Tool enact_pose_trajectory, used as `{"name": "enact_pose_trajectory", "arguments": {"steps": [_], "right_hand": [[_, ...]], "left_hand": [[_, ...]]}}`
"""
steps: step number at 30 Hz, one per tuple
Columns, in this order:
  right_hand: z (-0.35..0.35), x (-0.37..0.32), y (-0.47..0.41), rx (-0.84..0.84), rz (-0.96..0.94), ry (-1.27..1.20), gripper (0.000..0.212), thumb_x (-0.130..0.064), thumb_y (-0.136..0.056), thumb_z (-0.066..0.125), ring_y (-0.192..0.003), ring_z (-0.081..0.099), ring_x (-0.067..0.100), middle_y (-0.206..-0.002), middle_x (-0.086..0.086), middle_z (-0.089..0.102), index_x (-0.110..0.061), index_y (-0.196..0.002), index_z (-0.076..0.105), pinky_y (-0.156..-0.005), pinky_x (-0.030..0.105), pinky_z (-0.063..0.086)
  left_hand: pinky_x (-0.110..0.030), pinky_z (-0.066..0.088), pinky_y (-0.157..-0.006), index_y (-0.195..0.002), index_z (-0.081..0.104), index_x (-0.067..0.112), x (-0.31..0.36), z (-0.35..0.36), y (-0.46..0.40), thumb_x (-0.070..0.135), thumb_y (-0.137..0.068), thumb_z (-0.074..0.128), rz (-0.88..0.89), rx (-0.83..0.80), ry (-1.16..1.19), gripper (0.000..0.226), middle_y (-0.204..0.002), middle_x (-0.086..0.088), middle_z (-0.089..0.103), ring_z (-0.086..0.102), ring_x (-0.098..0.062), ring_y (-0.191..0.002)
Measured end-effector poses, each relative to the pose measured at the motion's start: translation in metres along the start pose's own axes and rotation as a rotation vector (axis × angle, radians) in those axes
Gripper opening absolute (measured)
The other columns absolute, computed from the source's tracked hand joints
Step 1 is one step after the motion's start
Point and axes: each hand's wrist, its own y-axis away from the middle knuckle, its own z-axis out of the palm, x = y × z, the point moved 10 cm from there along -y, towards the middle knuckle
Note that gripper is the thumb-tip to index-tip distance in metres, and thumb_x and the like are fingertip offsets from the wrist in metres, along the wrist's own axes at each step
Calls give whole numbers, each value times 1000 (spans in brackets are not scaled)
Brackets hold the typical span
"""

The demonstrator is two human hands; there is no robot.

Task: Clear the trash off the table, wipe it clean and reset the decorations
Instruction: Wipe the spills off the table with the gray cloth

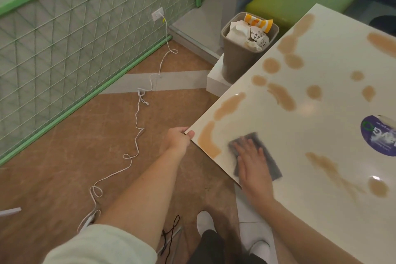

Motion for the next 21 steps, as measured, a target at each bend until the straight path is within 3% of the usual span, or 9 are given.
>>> {"name": "enact_pose_trajectory", "arguments": {"steps": [3, 7, 9, 14, 18, 21], "right_hand": [[38, -52, 12, -135, -210, 102, 45, -31, -106, 23, -150, 12, 16, -160, -8, 25, -33, -151, 31, -121, 39, 4], [52, -64, -9, -189, -189, 234, 47, -39, -108, 15, -149, -14, 11, -162, -14, 1, -39, -154, 11, -121, 36, -8], [45, -53, -15, -197, -183, 260, 47, -40, -107, 13, -149, -14, 10, -162, -13, 2, -39, -154, 12, -121, 36, -8], [23, -23, 5, -139, -5, 281, 52, -43, -104, 5, -150, -12, 12, -164, -9, 3, -36, -155, 15, -122, 39, -2], [41, -42, -4, -183, -75, 264, 49, -44, -105, 8, -150, -13, 15, -163, -9, 0, -42, -154, 13, -121, 41, -2], [34, -31, -39, -158, -69, 261, 52, -43, -103, 9, -150, -9, 14, -164, -8, 5, -39, -154, 18, -122, 37, -5]], "left_hand": [[-23, 40, -64, -112, 71, 32, 0, 1, -2, 32, -90, 67, 3, -14, 22, 22, -74, 12, 64, 54, -7, -57], [-24, 45, -79, -113, 72, 29, 2, 3, -6, 31, -88, 69, 24, -34, 28, 25, -99, 3, 73, 62, -14, -80], [-27, 47, -85, -112, 72, 32, 0, 2, -7, 33, -88, 69, 18, -33, 20, 25, -103, 3, 73, 63, -16, -85], [-24, 40, -75, -116, 70, 34, -2, 0, -6, 37, -89, 67, 0, -19, 3, 27, -92, 7, 66, 58, -15, -80], [-24, 40, -80, -117, 69, 33, 0, 0, -4, 36, -89, 68, 3, -17, -9, 27, -104, 5, 69, 58, -14, -86], [-26, 46, -84, -115, 70, 35, -3, -2, -7, 38, -87, 69, -23, -20, -19, 28, -91, 9, 67, 61, -14, -80]]}}
